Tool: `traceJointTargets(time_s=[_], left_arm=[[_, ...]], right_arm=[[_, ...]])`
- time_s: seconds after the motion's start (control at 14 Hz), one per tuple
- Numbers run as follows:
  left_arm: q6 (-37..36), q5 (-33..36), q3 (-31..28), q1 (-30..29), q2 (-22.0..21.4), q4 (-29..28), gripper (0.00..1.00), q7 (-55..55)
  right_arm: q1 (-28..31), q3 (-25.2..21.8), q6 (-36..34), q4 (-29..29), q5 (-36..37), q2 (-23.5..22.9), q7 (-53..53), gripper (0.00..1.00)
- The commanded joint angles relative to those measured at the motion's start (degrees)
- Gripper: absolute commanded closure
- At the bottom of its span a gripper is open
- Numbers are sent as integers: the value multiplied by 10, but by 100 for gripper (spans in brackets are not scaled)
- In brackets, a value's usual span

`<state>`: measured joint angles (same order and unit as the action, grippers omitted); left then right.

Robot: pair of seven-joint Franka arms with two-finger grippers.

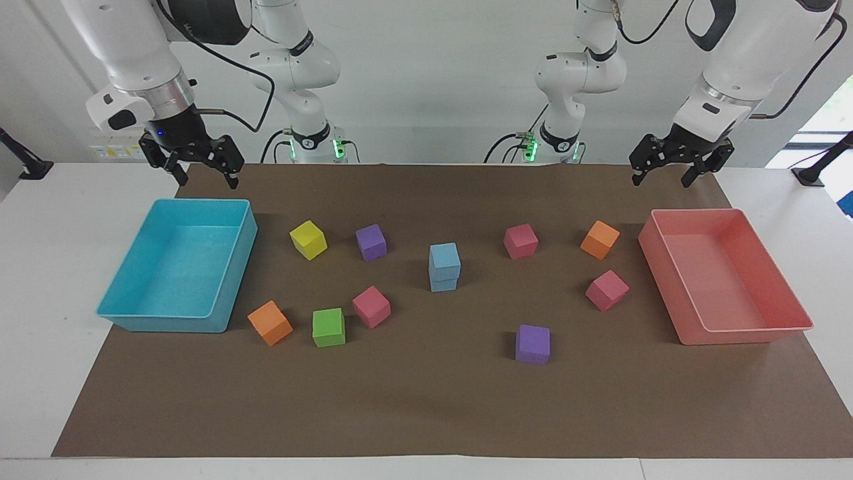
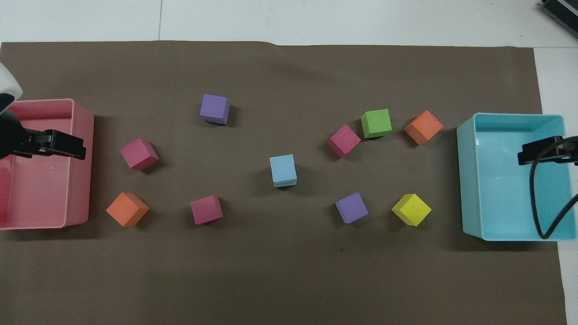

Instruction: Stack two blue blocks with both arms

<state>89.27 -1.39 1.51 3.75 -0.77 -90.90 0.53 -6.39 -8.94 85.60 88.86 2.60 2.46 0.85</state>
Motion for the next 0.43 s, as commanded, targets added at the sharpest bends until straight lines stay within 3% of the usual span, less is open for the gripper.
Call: traceJointTargets(time_s=[0.0, 0.36], left_arm=[[-7, 6, 2, -1, 8, 18, 0, 11], [6, 4, 2, -1, 6, 14, 0, 13]], right_arm=[[1, 6, -17, -3, 10, 8, 13, 0], [1, 4, -38, -6, -14, 8, 13, 0]])
